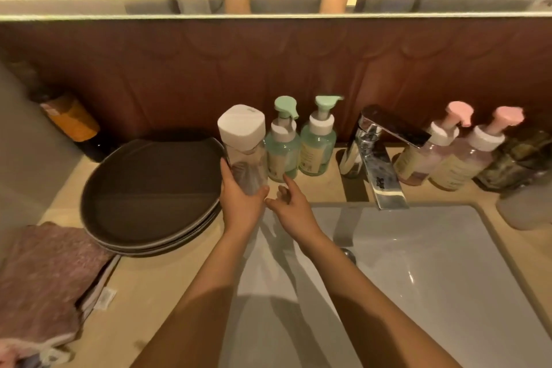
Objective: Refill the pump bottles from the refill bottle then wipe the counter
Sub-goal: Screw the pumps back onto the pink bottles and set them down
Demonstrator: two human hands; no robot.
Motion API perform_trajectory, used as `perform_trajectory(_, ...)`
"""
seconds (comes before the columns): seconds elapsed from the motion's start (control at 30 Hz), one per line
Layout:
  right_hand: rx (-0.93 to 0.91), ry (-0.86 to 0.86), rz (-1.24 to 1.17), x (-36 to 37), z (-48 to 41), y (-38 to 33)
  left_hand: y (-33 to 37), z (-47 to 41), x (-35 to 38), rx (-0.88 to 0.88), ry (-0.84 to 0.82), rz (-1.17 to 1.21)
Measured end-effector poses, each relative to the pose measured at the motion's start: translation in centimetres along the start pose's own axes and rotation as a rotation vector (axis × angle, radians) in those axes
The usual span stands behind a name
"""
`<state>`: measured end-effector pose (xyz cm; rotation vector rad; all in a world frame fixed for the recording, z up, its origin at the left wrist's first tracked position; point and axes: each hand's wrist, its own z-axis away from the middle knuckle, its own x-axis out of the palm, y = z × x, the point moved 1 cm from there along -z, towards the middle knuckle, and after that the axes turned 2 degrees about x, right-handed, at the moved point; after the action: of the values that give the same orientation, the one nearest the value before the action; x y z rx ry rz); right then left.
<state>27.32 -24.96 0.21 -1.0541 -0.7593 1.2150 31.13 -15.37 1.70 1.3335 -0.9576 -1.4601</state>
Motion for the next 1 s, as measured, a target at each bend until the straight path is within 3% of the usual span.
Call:
perform_trajectory(0.27, 0.042, 0.080, 0.034, -3.0, 4.3, 1.9, -0.6, 4.4, -0.1, -0.072, -0.036, -0.009)
perform_trajectory(0.47, 0.002, 0.059, 0.097, -5.2, 8.8, 2.8, -1.4, 10.2, -0.6, -0.124, -0.232, -0.036)
perform_trajectory(0.6, -0.034, 0.071, 0.130, -7.5, 12.4, 2.9, -0.8, 13.7, -0.3, -0.060, -0.307, -0.059)
perform_trajectory(0.83, -0.082, 0.364, 0.187, -14.4, 22.0, 6.4, 1.1, 20.3, 4.4, 0.133, -0.631, -0.107)
perform_trajectory(1.0, -0.036, 0.673, 0.034, -19.5, 30.6, 9.6, 1.1, 25.8, 8.9, 0.203, -0.976, -0.179)
